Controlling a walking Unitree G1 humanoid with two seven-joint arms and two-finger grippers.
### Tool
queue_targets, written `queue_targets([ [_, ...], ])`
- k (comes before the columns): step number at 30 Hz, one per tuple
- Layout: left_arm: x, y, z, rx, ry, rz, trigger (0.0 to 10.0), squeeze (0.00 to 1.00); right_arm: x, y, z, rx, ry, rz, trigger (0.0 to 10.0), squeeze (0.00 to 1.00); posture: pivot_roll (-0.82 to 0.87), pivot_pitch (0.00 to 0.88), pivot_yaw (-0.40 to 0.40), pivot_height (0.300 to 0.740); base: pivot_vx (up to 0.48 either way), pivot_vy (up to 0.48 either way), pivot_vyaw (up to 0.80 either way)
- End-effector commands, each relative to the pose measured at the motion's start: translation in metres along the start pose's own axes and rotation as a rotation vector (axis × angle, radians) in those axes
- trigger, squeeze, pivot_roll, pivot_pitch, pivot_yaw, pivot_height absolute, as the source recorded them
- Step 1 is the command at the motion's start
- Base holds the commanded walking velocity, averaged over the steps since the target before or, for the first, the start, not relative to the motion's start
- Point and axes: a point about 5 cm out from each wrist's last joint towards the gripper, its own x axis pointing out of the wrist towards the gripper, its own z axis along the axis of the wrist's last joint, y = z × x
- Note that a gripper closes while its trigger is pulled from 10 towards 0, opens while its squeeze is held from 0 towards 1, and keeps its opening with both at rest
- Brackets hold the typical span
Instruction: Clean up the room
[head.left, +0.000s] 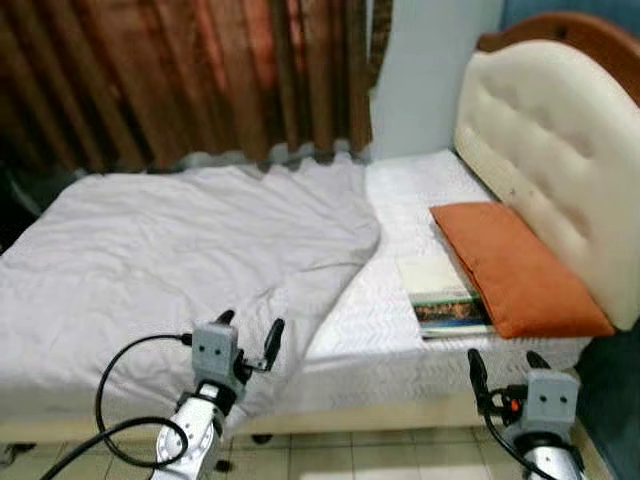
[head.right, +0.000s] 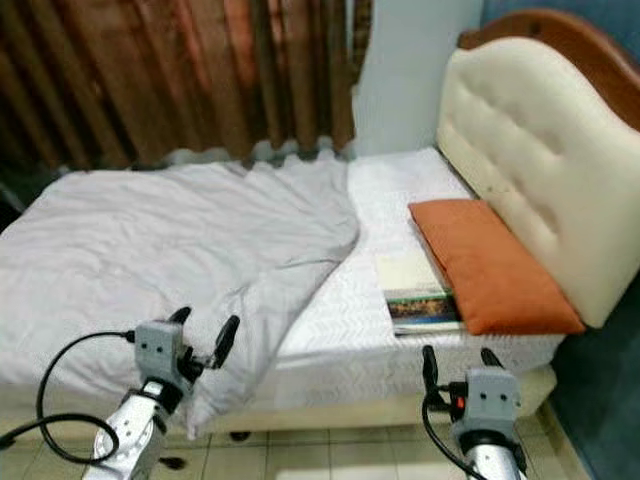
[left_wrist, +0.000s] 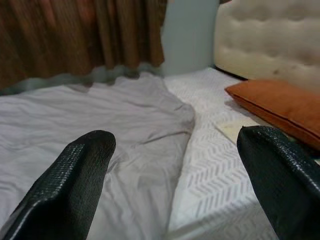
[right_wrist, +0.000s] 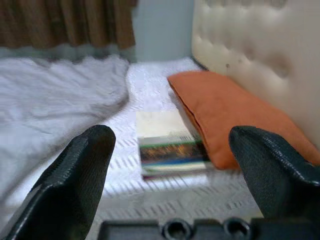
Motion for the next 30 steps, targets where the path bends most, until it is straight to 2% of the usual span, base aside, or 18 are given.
queue_targets([
  [1, 0.003, 0.01, -0.002, -0.008, 0.03, 0.02, 10.0, 0.0, 0.007, 0.012, 0.003, 0.015, -0.02, 0.034, 10.0, 0.0, -0.12, 0.0, 0.058, 0.74, 0.0, 0.48, 0.0],
  [5, 0.011, 0.01, -0.005, 0.014, 0.057, 0.0, 10.0, 0.0, 0.014, 0.019, 0.006, 0.01, -0.032, 0.066, 10.0, 0.0, -0.12, 0.0, 0.057, 0.74, 0.0, 0.48, 0.0],
  [7, 0.012, 0.013, -0.008, 0.105, 0.095, 0.034, 10.0, 0.0, 0.016, 0.021, 0.006, 0.006, -0.032, 0.074, 10.0, 0.0, -0.12, 0.0, 0.059, 0.74, 0.0, 0.24, 0.0],
  [8, 0.013, 0.014, -0.01, 0.125, 0.12, 0.045, 10.0, 0.0, 0.017, 0.021, 0.006, 0.006, -0.029, 0.075, 10.0, 0.0, -0.12, 0.0, 0.059, 0.74, 0.0, 0.0, 0.0],
  [11, 0.013, 0.011, -0.004, 0.079, 0.08, 0.026, 10.0, 0.0, 0.019, 0.021, 0.006, -0.008, -0.027, 0.081, 10.0, 0.0, -0.12, 0.003, 0.061, 0.74, 0.084, 0.0, 0.0],
  [14, 0.013, 0.01, -0.005, 0.041, 0.084, 0.041, 10.0, 0.0, 0.021, 0.022, 0.005, -0.017, -0.015, 0.084, 10.0, 0.0, -0.12, 0.007, 0.061, 0.74, 0.356, 0.322, 0.0],
  [22, 0.015, 0.006, -0.011, 0.041, 0.113, 0.033, 10.0, 0.0, 0.023, 0.023, 0.004, -0.013, -0.003, 0.096, 10.0, 0.0, -0.12, 0.017, 0.062, 0.74, 0.353, 0.324, 0.0],
  [24, 0.016, 0.007, -0.01, 0.05, 0.119, 0.033, 10.0, 0.0, 0.023, 0.024, 0.003, -0.009, 0.003, 0.102, 10.0, 0.0, -0.12, 0.018, 0.062, 0.74, 0.347, 0.332, -0.8],
  [30, 0.017, 0.012, -0.012, 0.03, 0.136, 0.058, 10.0, 0.0, 0.024, 0.026, 0.002, -0.005, 0.014, 0.109, 10.0, 0.0, -0.12, 0.021, 0.062, 0.74, 0.324, 0.355, 0.0],
])
